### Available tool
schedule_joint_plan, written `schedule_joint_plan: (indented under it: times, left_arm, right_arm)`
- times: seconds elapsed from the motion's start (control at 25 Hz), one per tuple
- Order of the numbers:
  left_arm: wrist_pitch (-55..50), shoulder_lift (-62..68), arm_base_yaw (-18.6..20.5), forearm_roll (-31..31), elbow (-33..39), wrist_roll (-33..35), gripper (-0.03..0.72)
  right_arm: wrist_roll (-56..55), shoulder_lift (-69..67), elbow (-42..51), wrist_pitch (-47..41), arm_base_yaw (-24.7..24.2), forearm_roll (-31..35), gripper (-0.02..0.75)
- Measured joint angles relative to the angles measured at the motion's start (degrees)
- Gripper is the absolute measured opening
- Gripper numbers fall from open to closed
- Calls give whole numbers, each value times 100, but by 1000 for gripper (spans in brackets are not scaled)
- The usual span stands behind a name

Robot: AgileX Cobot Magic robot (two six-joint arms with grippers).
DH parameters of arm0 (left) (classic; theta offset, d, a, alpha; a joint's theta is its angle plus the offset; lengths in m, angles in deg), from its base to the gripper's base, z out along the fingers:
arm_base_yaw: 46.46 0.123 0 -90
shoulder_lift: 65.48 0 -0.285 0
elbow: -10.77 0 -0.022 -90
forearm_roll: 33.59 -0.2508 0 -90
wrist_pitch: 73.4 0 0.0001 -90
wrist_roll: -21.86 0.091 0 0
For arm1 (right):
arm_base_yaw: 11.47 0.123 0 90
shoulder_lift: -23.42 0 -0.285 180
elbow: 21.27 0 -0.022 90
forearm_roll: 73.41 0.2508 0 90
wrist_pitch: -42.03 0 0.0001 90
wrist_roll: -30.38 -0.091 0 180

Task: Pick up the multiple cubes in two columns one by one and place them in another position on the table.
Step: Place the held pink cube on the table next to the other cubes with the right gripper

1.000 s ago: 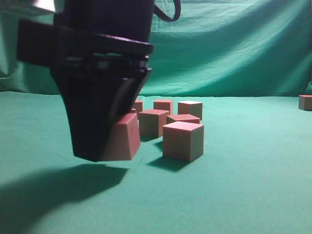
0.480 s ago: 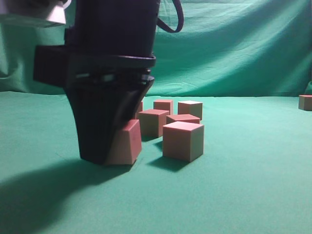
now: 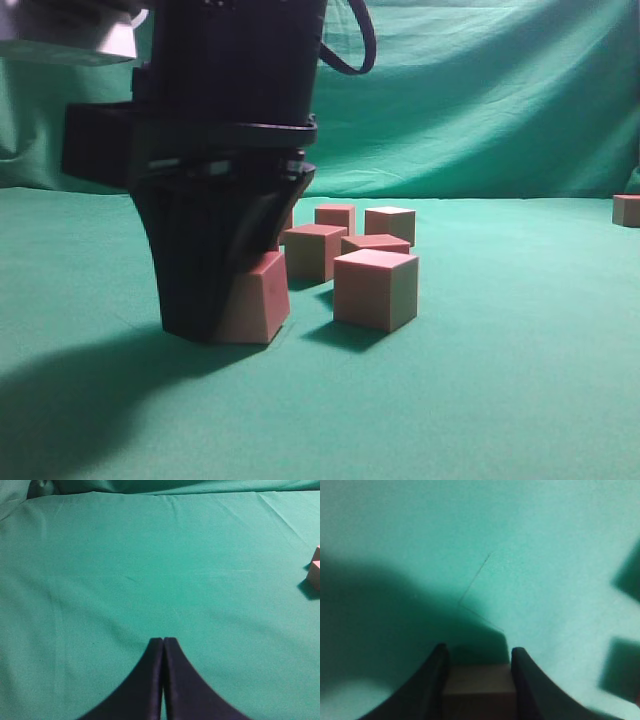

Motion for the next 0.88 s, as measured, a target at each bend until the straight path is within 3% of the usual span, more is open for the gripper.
schedule_joint_plan:
  times: [0.88]
  left_arm:
    - [0, 0, 0, 0, 0, 0, 0]
  right_arm:
    - [-49, 10, -22, -158, 0, -149, 268]
